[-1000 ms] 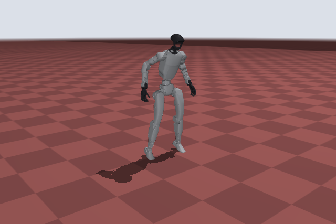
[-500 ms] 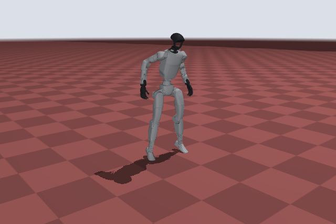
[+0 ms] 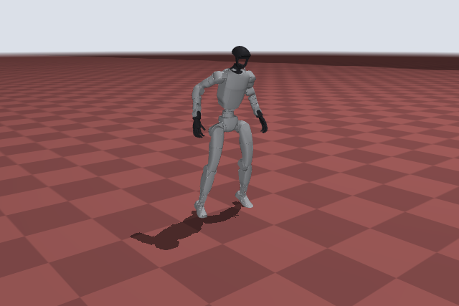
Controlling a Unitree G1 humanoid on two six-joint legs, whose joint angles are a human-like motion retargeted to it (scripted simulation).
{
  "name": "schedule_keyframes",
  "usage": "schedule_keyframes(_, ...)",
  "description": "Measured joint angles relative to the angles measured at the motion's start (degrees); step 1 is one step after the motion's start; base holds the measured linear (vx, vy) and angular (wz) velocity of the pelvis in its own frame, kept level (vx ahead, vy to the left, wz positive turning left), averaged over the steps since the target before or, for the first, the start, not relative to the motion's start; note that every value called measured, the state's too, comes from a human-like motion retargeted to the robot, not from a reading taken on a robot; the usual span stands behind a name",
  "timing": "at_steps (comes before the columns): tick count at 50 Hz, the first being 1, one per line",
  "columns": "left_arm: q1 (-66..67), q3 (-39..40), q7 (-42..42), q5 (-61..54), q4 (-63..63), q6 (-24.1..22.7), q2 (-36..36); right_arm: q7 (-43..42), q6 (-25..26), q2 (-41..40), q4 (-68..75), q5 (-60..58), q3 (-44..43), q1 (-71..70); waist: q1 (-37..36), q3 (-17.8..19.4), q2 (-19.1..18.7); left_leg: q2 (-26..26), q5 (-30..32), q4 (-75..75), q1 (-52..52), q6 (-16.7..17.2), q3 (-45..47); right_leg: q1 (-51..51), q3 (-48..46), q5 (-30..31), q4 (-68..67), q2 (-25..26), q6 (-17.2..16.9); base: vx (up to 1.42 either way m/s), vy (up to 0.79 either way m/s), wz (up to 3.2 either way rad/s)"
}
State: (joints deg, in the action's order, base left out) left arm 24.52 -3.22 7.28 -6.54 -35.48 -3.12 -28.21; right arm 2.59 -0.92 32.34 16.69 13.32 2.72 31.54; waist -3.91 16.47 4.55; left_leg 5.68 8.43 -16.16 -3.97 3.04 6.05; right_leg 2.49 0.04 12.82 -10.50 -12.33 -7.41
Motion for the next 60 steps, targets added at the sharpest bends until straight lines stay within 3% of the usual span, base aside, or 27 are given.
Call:
schedule_keyframes(2, 5.2, 2.2, -4.8, 3.1, 3.1, -0.8, 1.1, 4.2, 0.1, -2.8, -0.1, 0.6, -2.0, 4.7, -0.4, -2.9, -0.3, 0.1, 9.8, 10.2, 3.5, 5.7, -1.3, -1.5, -2.0, 10.6, 6.0, 0.1, -5.3, 0.13, -0.05, -0.10)
schedule_keyframes(4, 8.2, 3.4, -6.8, 3.7, 4.5, -1.0, 1.9, 6.3, 0.8, -4.5, 1.4, 0.3, -2.5, 7.4, -1.0, -4.9, -0.7, 0.5, 9.6, 13.4, 5.2, 8.4, -0.3, -2.1, -5.2, 11.2, 6.9, 0.0, -7.1, 0.09, -0.03, -0.12)
schedule_keyframes(9, 5.2, 2.3, -5.5, 6.3, 0.7, 0.1, 0.6, 7.0, 3.3, -4.9, 10.6, -1.5, 0.5, 2.5, -2.2, -3.3, -0.6, -0.8, 5.1, 9.3, 7.0, 5.9, -0.9, -4.5, -0.7, 7.4, 4.3, 0.7, -4.5, 0.00, 0.00, 0.00)
schedule_keyframes(12, 0.9, 0.4, -4.0, 7.9, -4.0, 0.6, 0.0, 6.5, 3.4, -3.5, 14.5, -2.0, 2.7, -2.1, -2.4, -2.2, -0.9, -1.9, 1.1, 7.0, 7.0, 5.7, -5.5, -5.2, 4.9, 2.6, 3.7, 1.7, -4.8, -0.01, 0.00, 0.06)
schedule_keyframes(15, -4.1, -1.9, -2.3, 7.7, -7.5, 1.0, 0.0, 4.9, 2.9, -1.7, 15.8, -2.0, 4.0, -6.4, -2.1, -1.2, -1.6, -2.2, 1.0, 6.2, 6.2, 5.8, -7.8, -5.4, 8.3, 1.0, 4.2, 2.5, -5.3, -0.05, 0.01, 0.28)
schedule_keyframes(17, -8.0, -3.6, -0.2, 5.0, -8.0, 1.2, -0.5, 2.9, 2.7, -0.7, 15.9, 0.2, 4.3, -9.9, -1.8, 0.8, -2.2, -2.0, -8.0, 2.1, 5.6, 3.8, -7.6, -5.6, 8.0, -8.2, 0.9, 2.3, -3.4, -0.11, 0.02, 0.36)
schedule_keyframes(18, -10.5, -4.5, 1.3, 2.5, -8.3, 1.2, -0.9, 1.1, 2.5, -0.4, 16.5, 2.2, 4.5, -12.4, -1.6, 2.5, -2.5, -1.8, -17.1, -2.5, 4.9, 1.8, -7.5, -5.2, 7.2, -17.6, -3.3, 2.2, -1.5, -0.16, 0.03, 0.32)
schedule_keyframes(20, -15.1, -6.3, 4.2, -3.1, -10.4, 1.2, -1.4, -3.5, 1.9, -0.2, 19.8, 6.4, 6.5, -18.0, -1.7, 5.5, -3.1, -1.2, -34.3, -16.2, 1.4, -4.6, -8.2, -1.7, 6.2, -37.0, -17.6, 2.7, 6.3, -0.19, 0.02, 0.15)
schedule_keyframes(22, -18.8, -7.9, 6.8, -8.7, -14.2, 1.6, -0.9, -7.7, 1.5, -0.3, 24.7, 7.1, 10.8, -23.7, -2.3, 5.9, -2.9, -0.9, -40.3, -28.6, -4.1, -10.9, -7.9, 5.2, 6.9, -45.7, -32.7, 3.6, 14.8, -0.12, -0.01, -0.22)
schedule_keyframes(23, -19.6, -8.8, 7.8, -10.9, -15.3, 1.5, -0.5, -9.0, 1.3, -0.3, 25.2, 6.0, 13.1, -25.3, -2.7, 5.0, -2.6, -0.7, -39.4, -29.7, -5.1, -11.1, -7.0, 7.1, 7.0, -45.1, -34.9, 3.6, 15.1, 0.00, -0.02, -0.38)
schedule_keyframes(25, -20.4, -10.7, 9.2, -13.9, -15.8, -0.2, 0.5, -11.0, 0.4, 0.1, 22.0, 3.6, 16.1, -26.5, -3.3, 1.5, -1.7, -0.7, -32.4, -22.4, -4.1, -7.8, -5.0, 7.3, 7.2, -37.4, -28.7, 3.1, 10.8, 0.10, -0.03, -0.40)
schedule_keyframes(30, -13.0, -9.7, 1.4, -9.4, -9.3, -2.3, 2.9, -3.7, -0.1, -1.1, 8.3, 1.1, 10.4, -17.1, -2.5, -8.7, -0.8, -1.1, 6.8, 10.6, 3.4, 4.8, -4.3, -0.8, 7.1, 7.7, 6.5, 2.4, -5.6, 0.07, -0.07, -0.02)
schedule_keyframes(32, -10.4, -8.8, -1.1, -9.7, -7.8, -2.5, 3.8, -1.1, 1.0, -3.2, 9.8, 0.0, 10.1, -15.8, -1.2, -9.6, -1.2, 0.4, 8.7, 13.4, 3.9, 9.3, -1.3, -1.8, 3.4, 11.5, 9.7, 3.1, -7.6, -0.07, -0.11, 0.36)
schedule_keyframes(33, -9.7, -8.9, -1.6, -10.3, -7.0, -2.5, 4.0, -0.6, 1.6, -4.1, 11.5, -0.3, 10.6, -16.1, -0.6, -9.3, -1.2, 0.6, 8.3, 13.4, 4.0, 9.7, 0.6, -2.2, 1.9, 11.1, 9.8, 3.1, -7.6, -0.13, -0.05, 0.32)
schedule_keyframes(38, -9.7, -12.0, -0.1, -11.8, -6.2, -2.3, 3.5, -2.6, 3.6, -6.2, 22.2, -2.5, 16.3, -20.7, -1.1, -5.0, -2.1, -0.4, 5.6, 9.5, 5.6, 6.2, 0.4, -4.3, -0.2, 6.3, 6.5, 3.2, -2.8, -0.15, 0.01, 0.00)
schedule_keyframes(43, -11.2, -14.1, 0.2, -9.2, -9.4, -1.4, 3.2, -2.4, 4.2, -7.0, 29.9, -2.6, 18.7, -23.8, -3.1, -3.5, -3.2, -3.0, 2.1, 4.3, 6.5, 5.7, -6.5, -6.8, 4.8, 5.3, 4.5, 3.1, -1.7, -0.10, 0.01, -0.12)
schedule_keyframes(45, -12.2, -13.0, 0.5, -9.7, -9.6, -0.8, 3.7, -2.8, 4.3, -6.7, 30.3, -1.9, 18.7, -25.1, -3.7, -1.4, -4.5, -1.9, -4.7, 0.9, 8.7, 4.8, -4.7, -8.3, 6.2, -4.0, -0.1, 3.8, 0.8, -0.10, 0.01, -0.18)
schedule_keyframes(47, -15.5, -11.9, 3.0, -13.0, -11.4, -0.2, 4.6, -5.4, 4.3, -6.2, 31.0, 0.2, 19.0, -28.3, -3.5, 3.0, -5.3, -1.1, -23.5, -8.4, 9.3, 1.7, -2.7, -8.5, 5.4, -26.0, -10.9, 3.6, 4.1, -0.19, 0.01, -0.01)
schedule_keyframes(48, -17.8, -11.9, 4.8, -14.6, -13.3, 0.0, 5.1, -7.4, 4.2, -6.0, 32.3, 1.5, 19.6, -30.5, -3.0, 4.9, -5.3, -1.0, -32.7, -15.5, 7.8, -1.2, -2.6, -7.4, 4.9, -36.2, -17.5, 3.4, 6.7, -0.26, 0.00, 0.22)
schedule_keyframes(50, -22.4, -12.7, 8.1, -17.4, -18.4, 0.6, 6.1, -11.3, 3.6, -5.6, 36.1, 3.1, 21.5, -35.2, -1.8, 7.4, -5.6, -0.4, -43.2, -32.1, 0.6, -9.3, -3.9, -1.4, 4.5, -50.0, -33.5, 4.0, 16.6, -0.28, 0.00, 0.35)
schedule_keyframes(51, -23.4, -13.9, 9.1, -18.4, -19.3, 0.4, 6.1, -12.2, 3.5, -5.2, 36.7, 2.9, 22.5, -36.4, -1.4, 7.1, -5.5, -0.2, -42.8, -35.2, -2.2, -10.3, -3.9, 1.5, 4.1, -50.3, -37.4, 3.9, 18.5, -0.22, 0.01, 0.26)
schedule_keyframes(52, -23.9, -15.1, 10.0, -19.2, -19.7, -0.1, 6.1, -13.1, 3.2, -4.7, 36.5, 2.7, 23.3, -37.0, -1.1, 6.3, -5.3, -0.2, -41.6, -36.0, -4.2, -10.3, -3.8, 3.8, 3.8, -49.5, -39.1, 3.6, 19.1, -0.13, 0.01, 0.12)
schedule_keyframes(54, -22.3, -17.2, 11.0, -18.9, -17.0, -2.6, 5.1, -14.3, 1.9, -3.5, 31.6, 2.4, 23.6, -34.6, -1.3, 1.8, -4.2, -0.7, -34.1, -25.9, -4.1, -5.8, -2.6, 4.5, 3.2, -40.6, -29.9, 2.8, 13.8, -0.03, 0.00, 0.02)
schedule_keyframes(55, -20.6, -17.8, 10.9, -17.7, -14.9, -3.8, 4.4, -14.6, 1.1, -2.7, 27.8, 2.2, 23.3, -32.0, -1.8, -1.1, -3.7, -1.0, -28.4, -18.0, -2.7, -2.9, -2.0, 3.3, 3.0, -33.7, -21.7, 2.6, 9.9, 0.00, 0.00, 0.00)
schedule_keyframes(58, -14.8, -15.5, 4.8, -12.3, -12.8, -4.8, 4.5, -7.5, 0.6, -1.2, 21.6, 0.2, 21.0, -23.7, -2.9, -9.0, -3.0, -1.5, -1.9, 5.9, 1.5, 4.2, -1.9, -0.6, 2.7, -2.5, 2.9, 3.2, -1.2, 0.00, -0.04, -0.08)
schedule_keyframes(60, -12.4, -13.4, 0.3, -11.2, -13.9, -4.8, 6.3, -1.7, 1.2, -1.0, 21.1, -1.4, 19.6, -20.5, -2.8, -10.9, -3.2, -1.1, 7.4, 14.3, 3.4, 8.6, -1.1, -1.4, 0.9, 8.4, 9.6, 3.7, -7.3, -0.11, -0.07, -0.09)
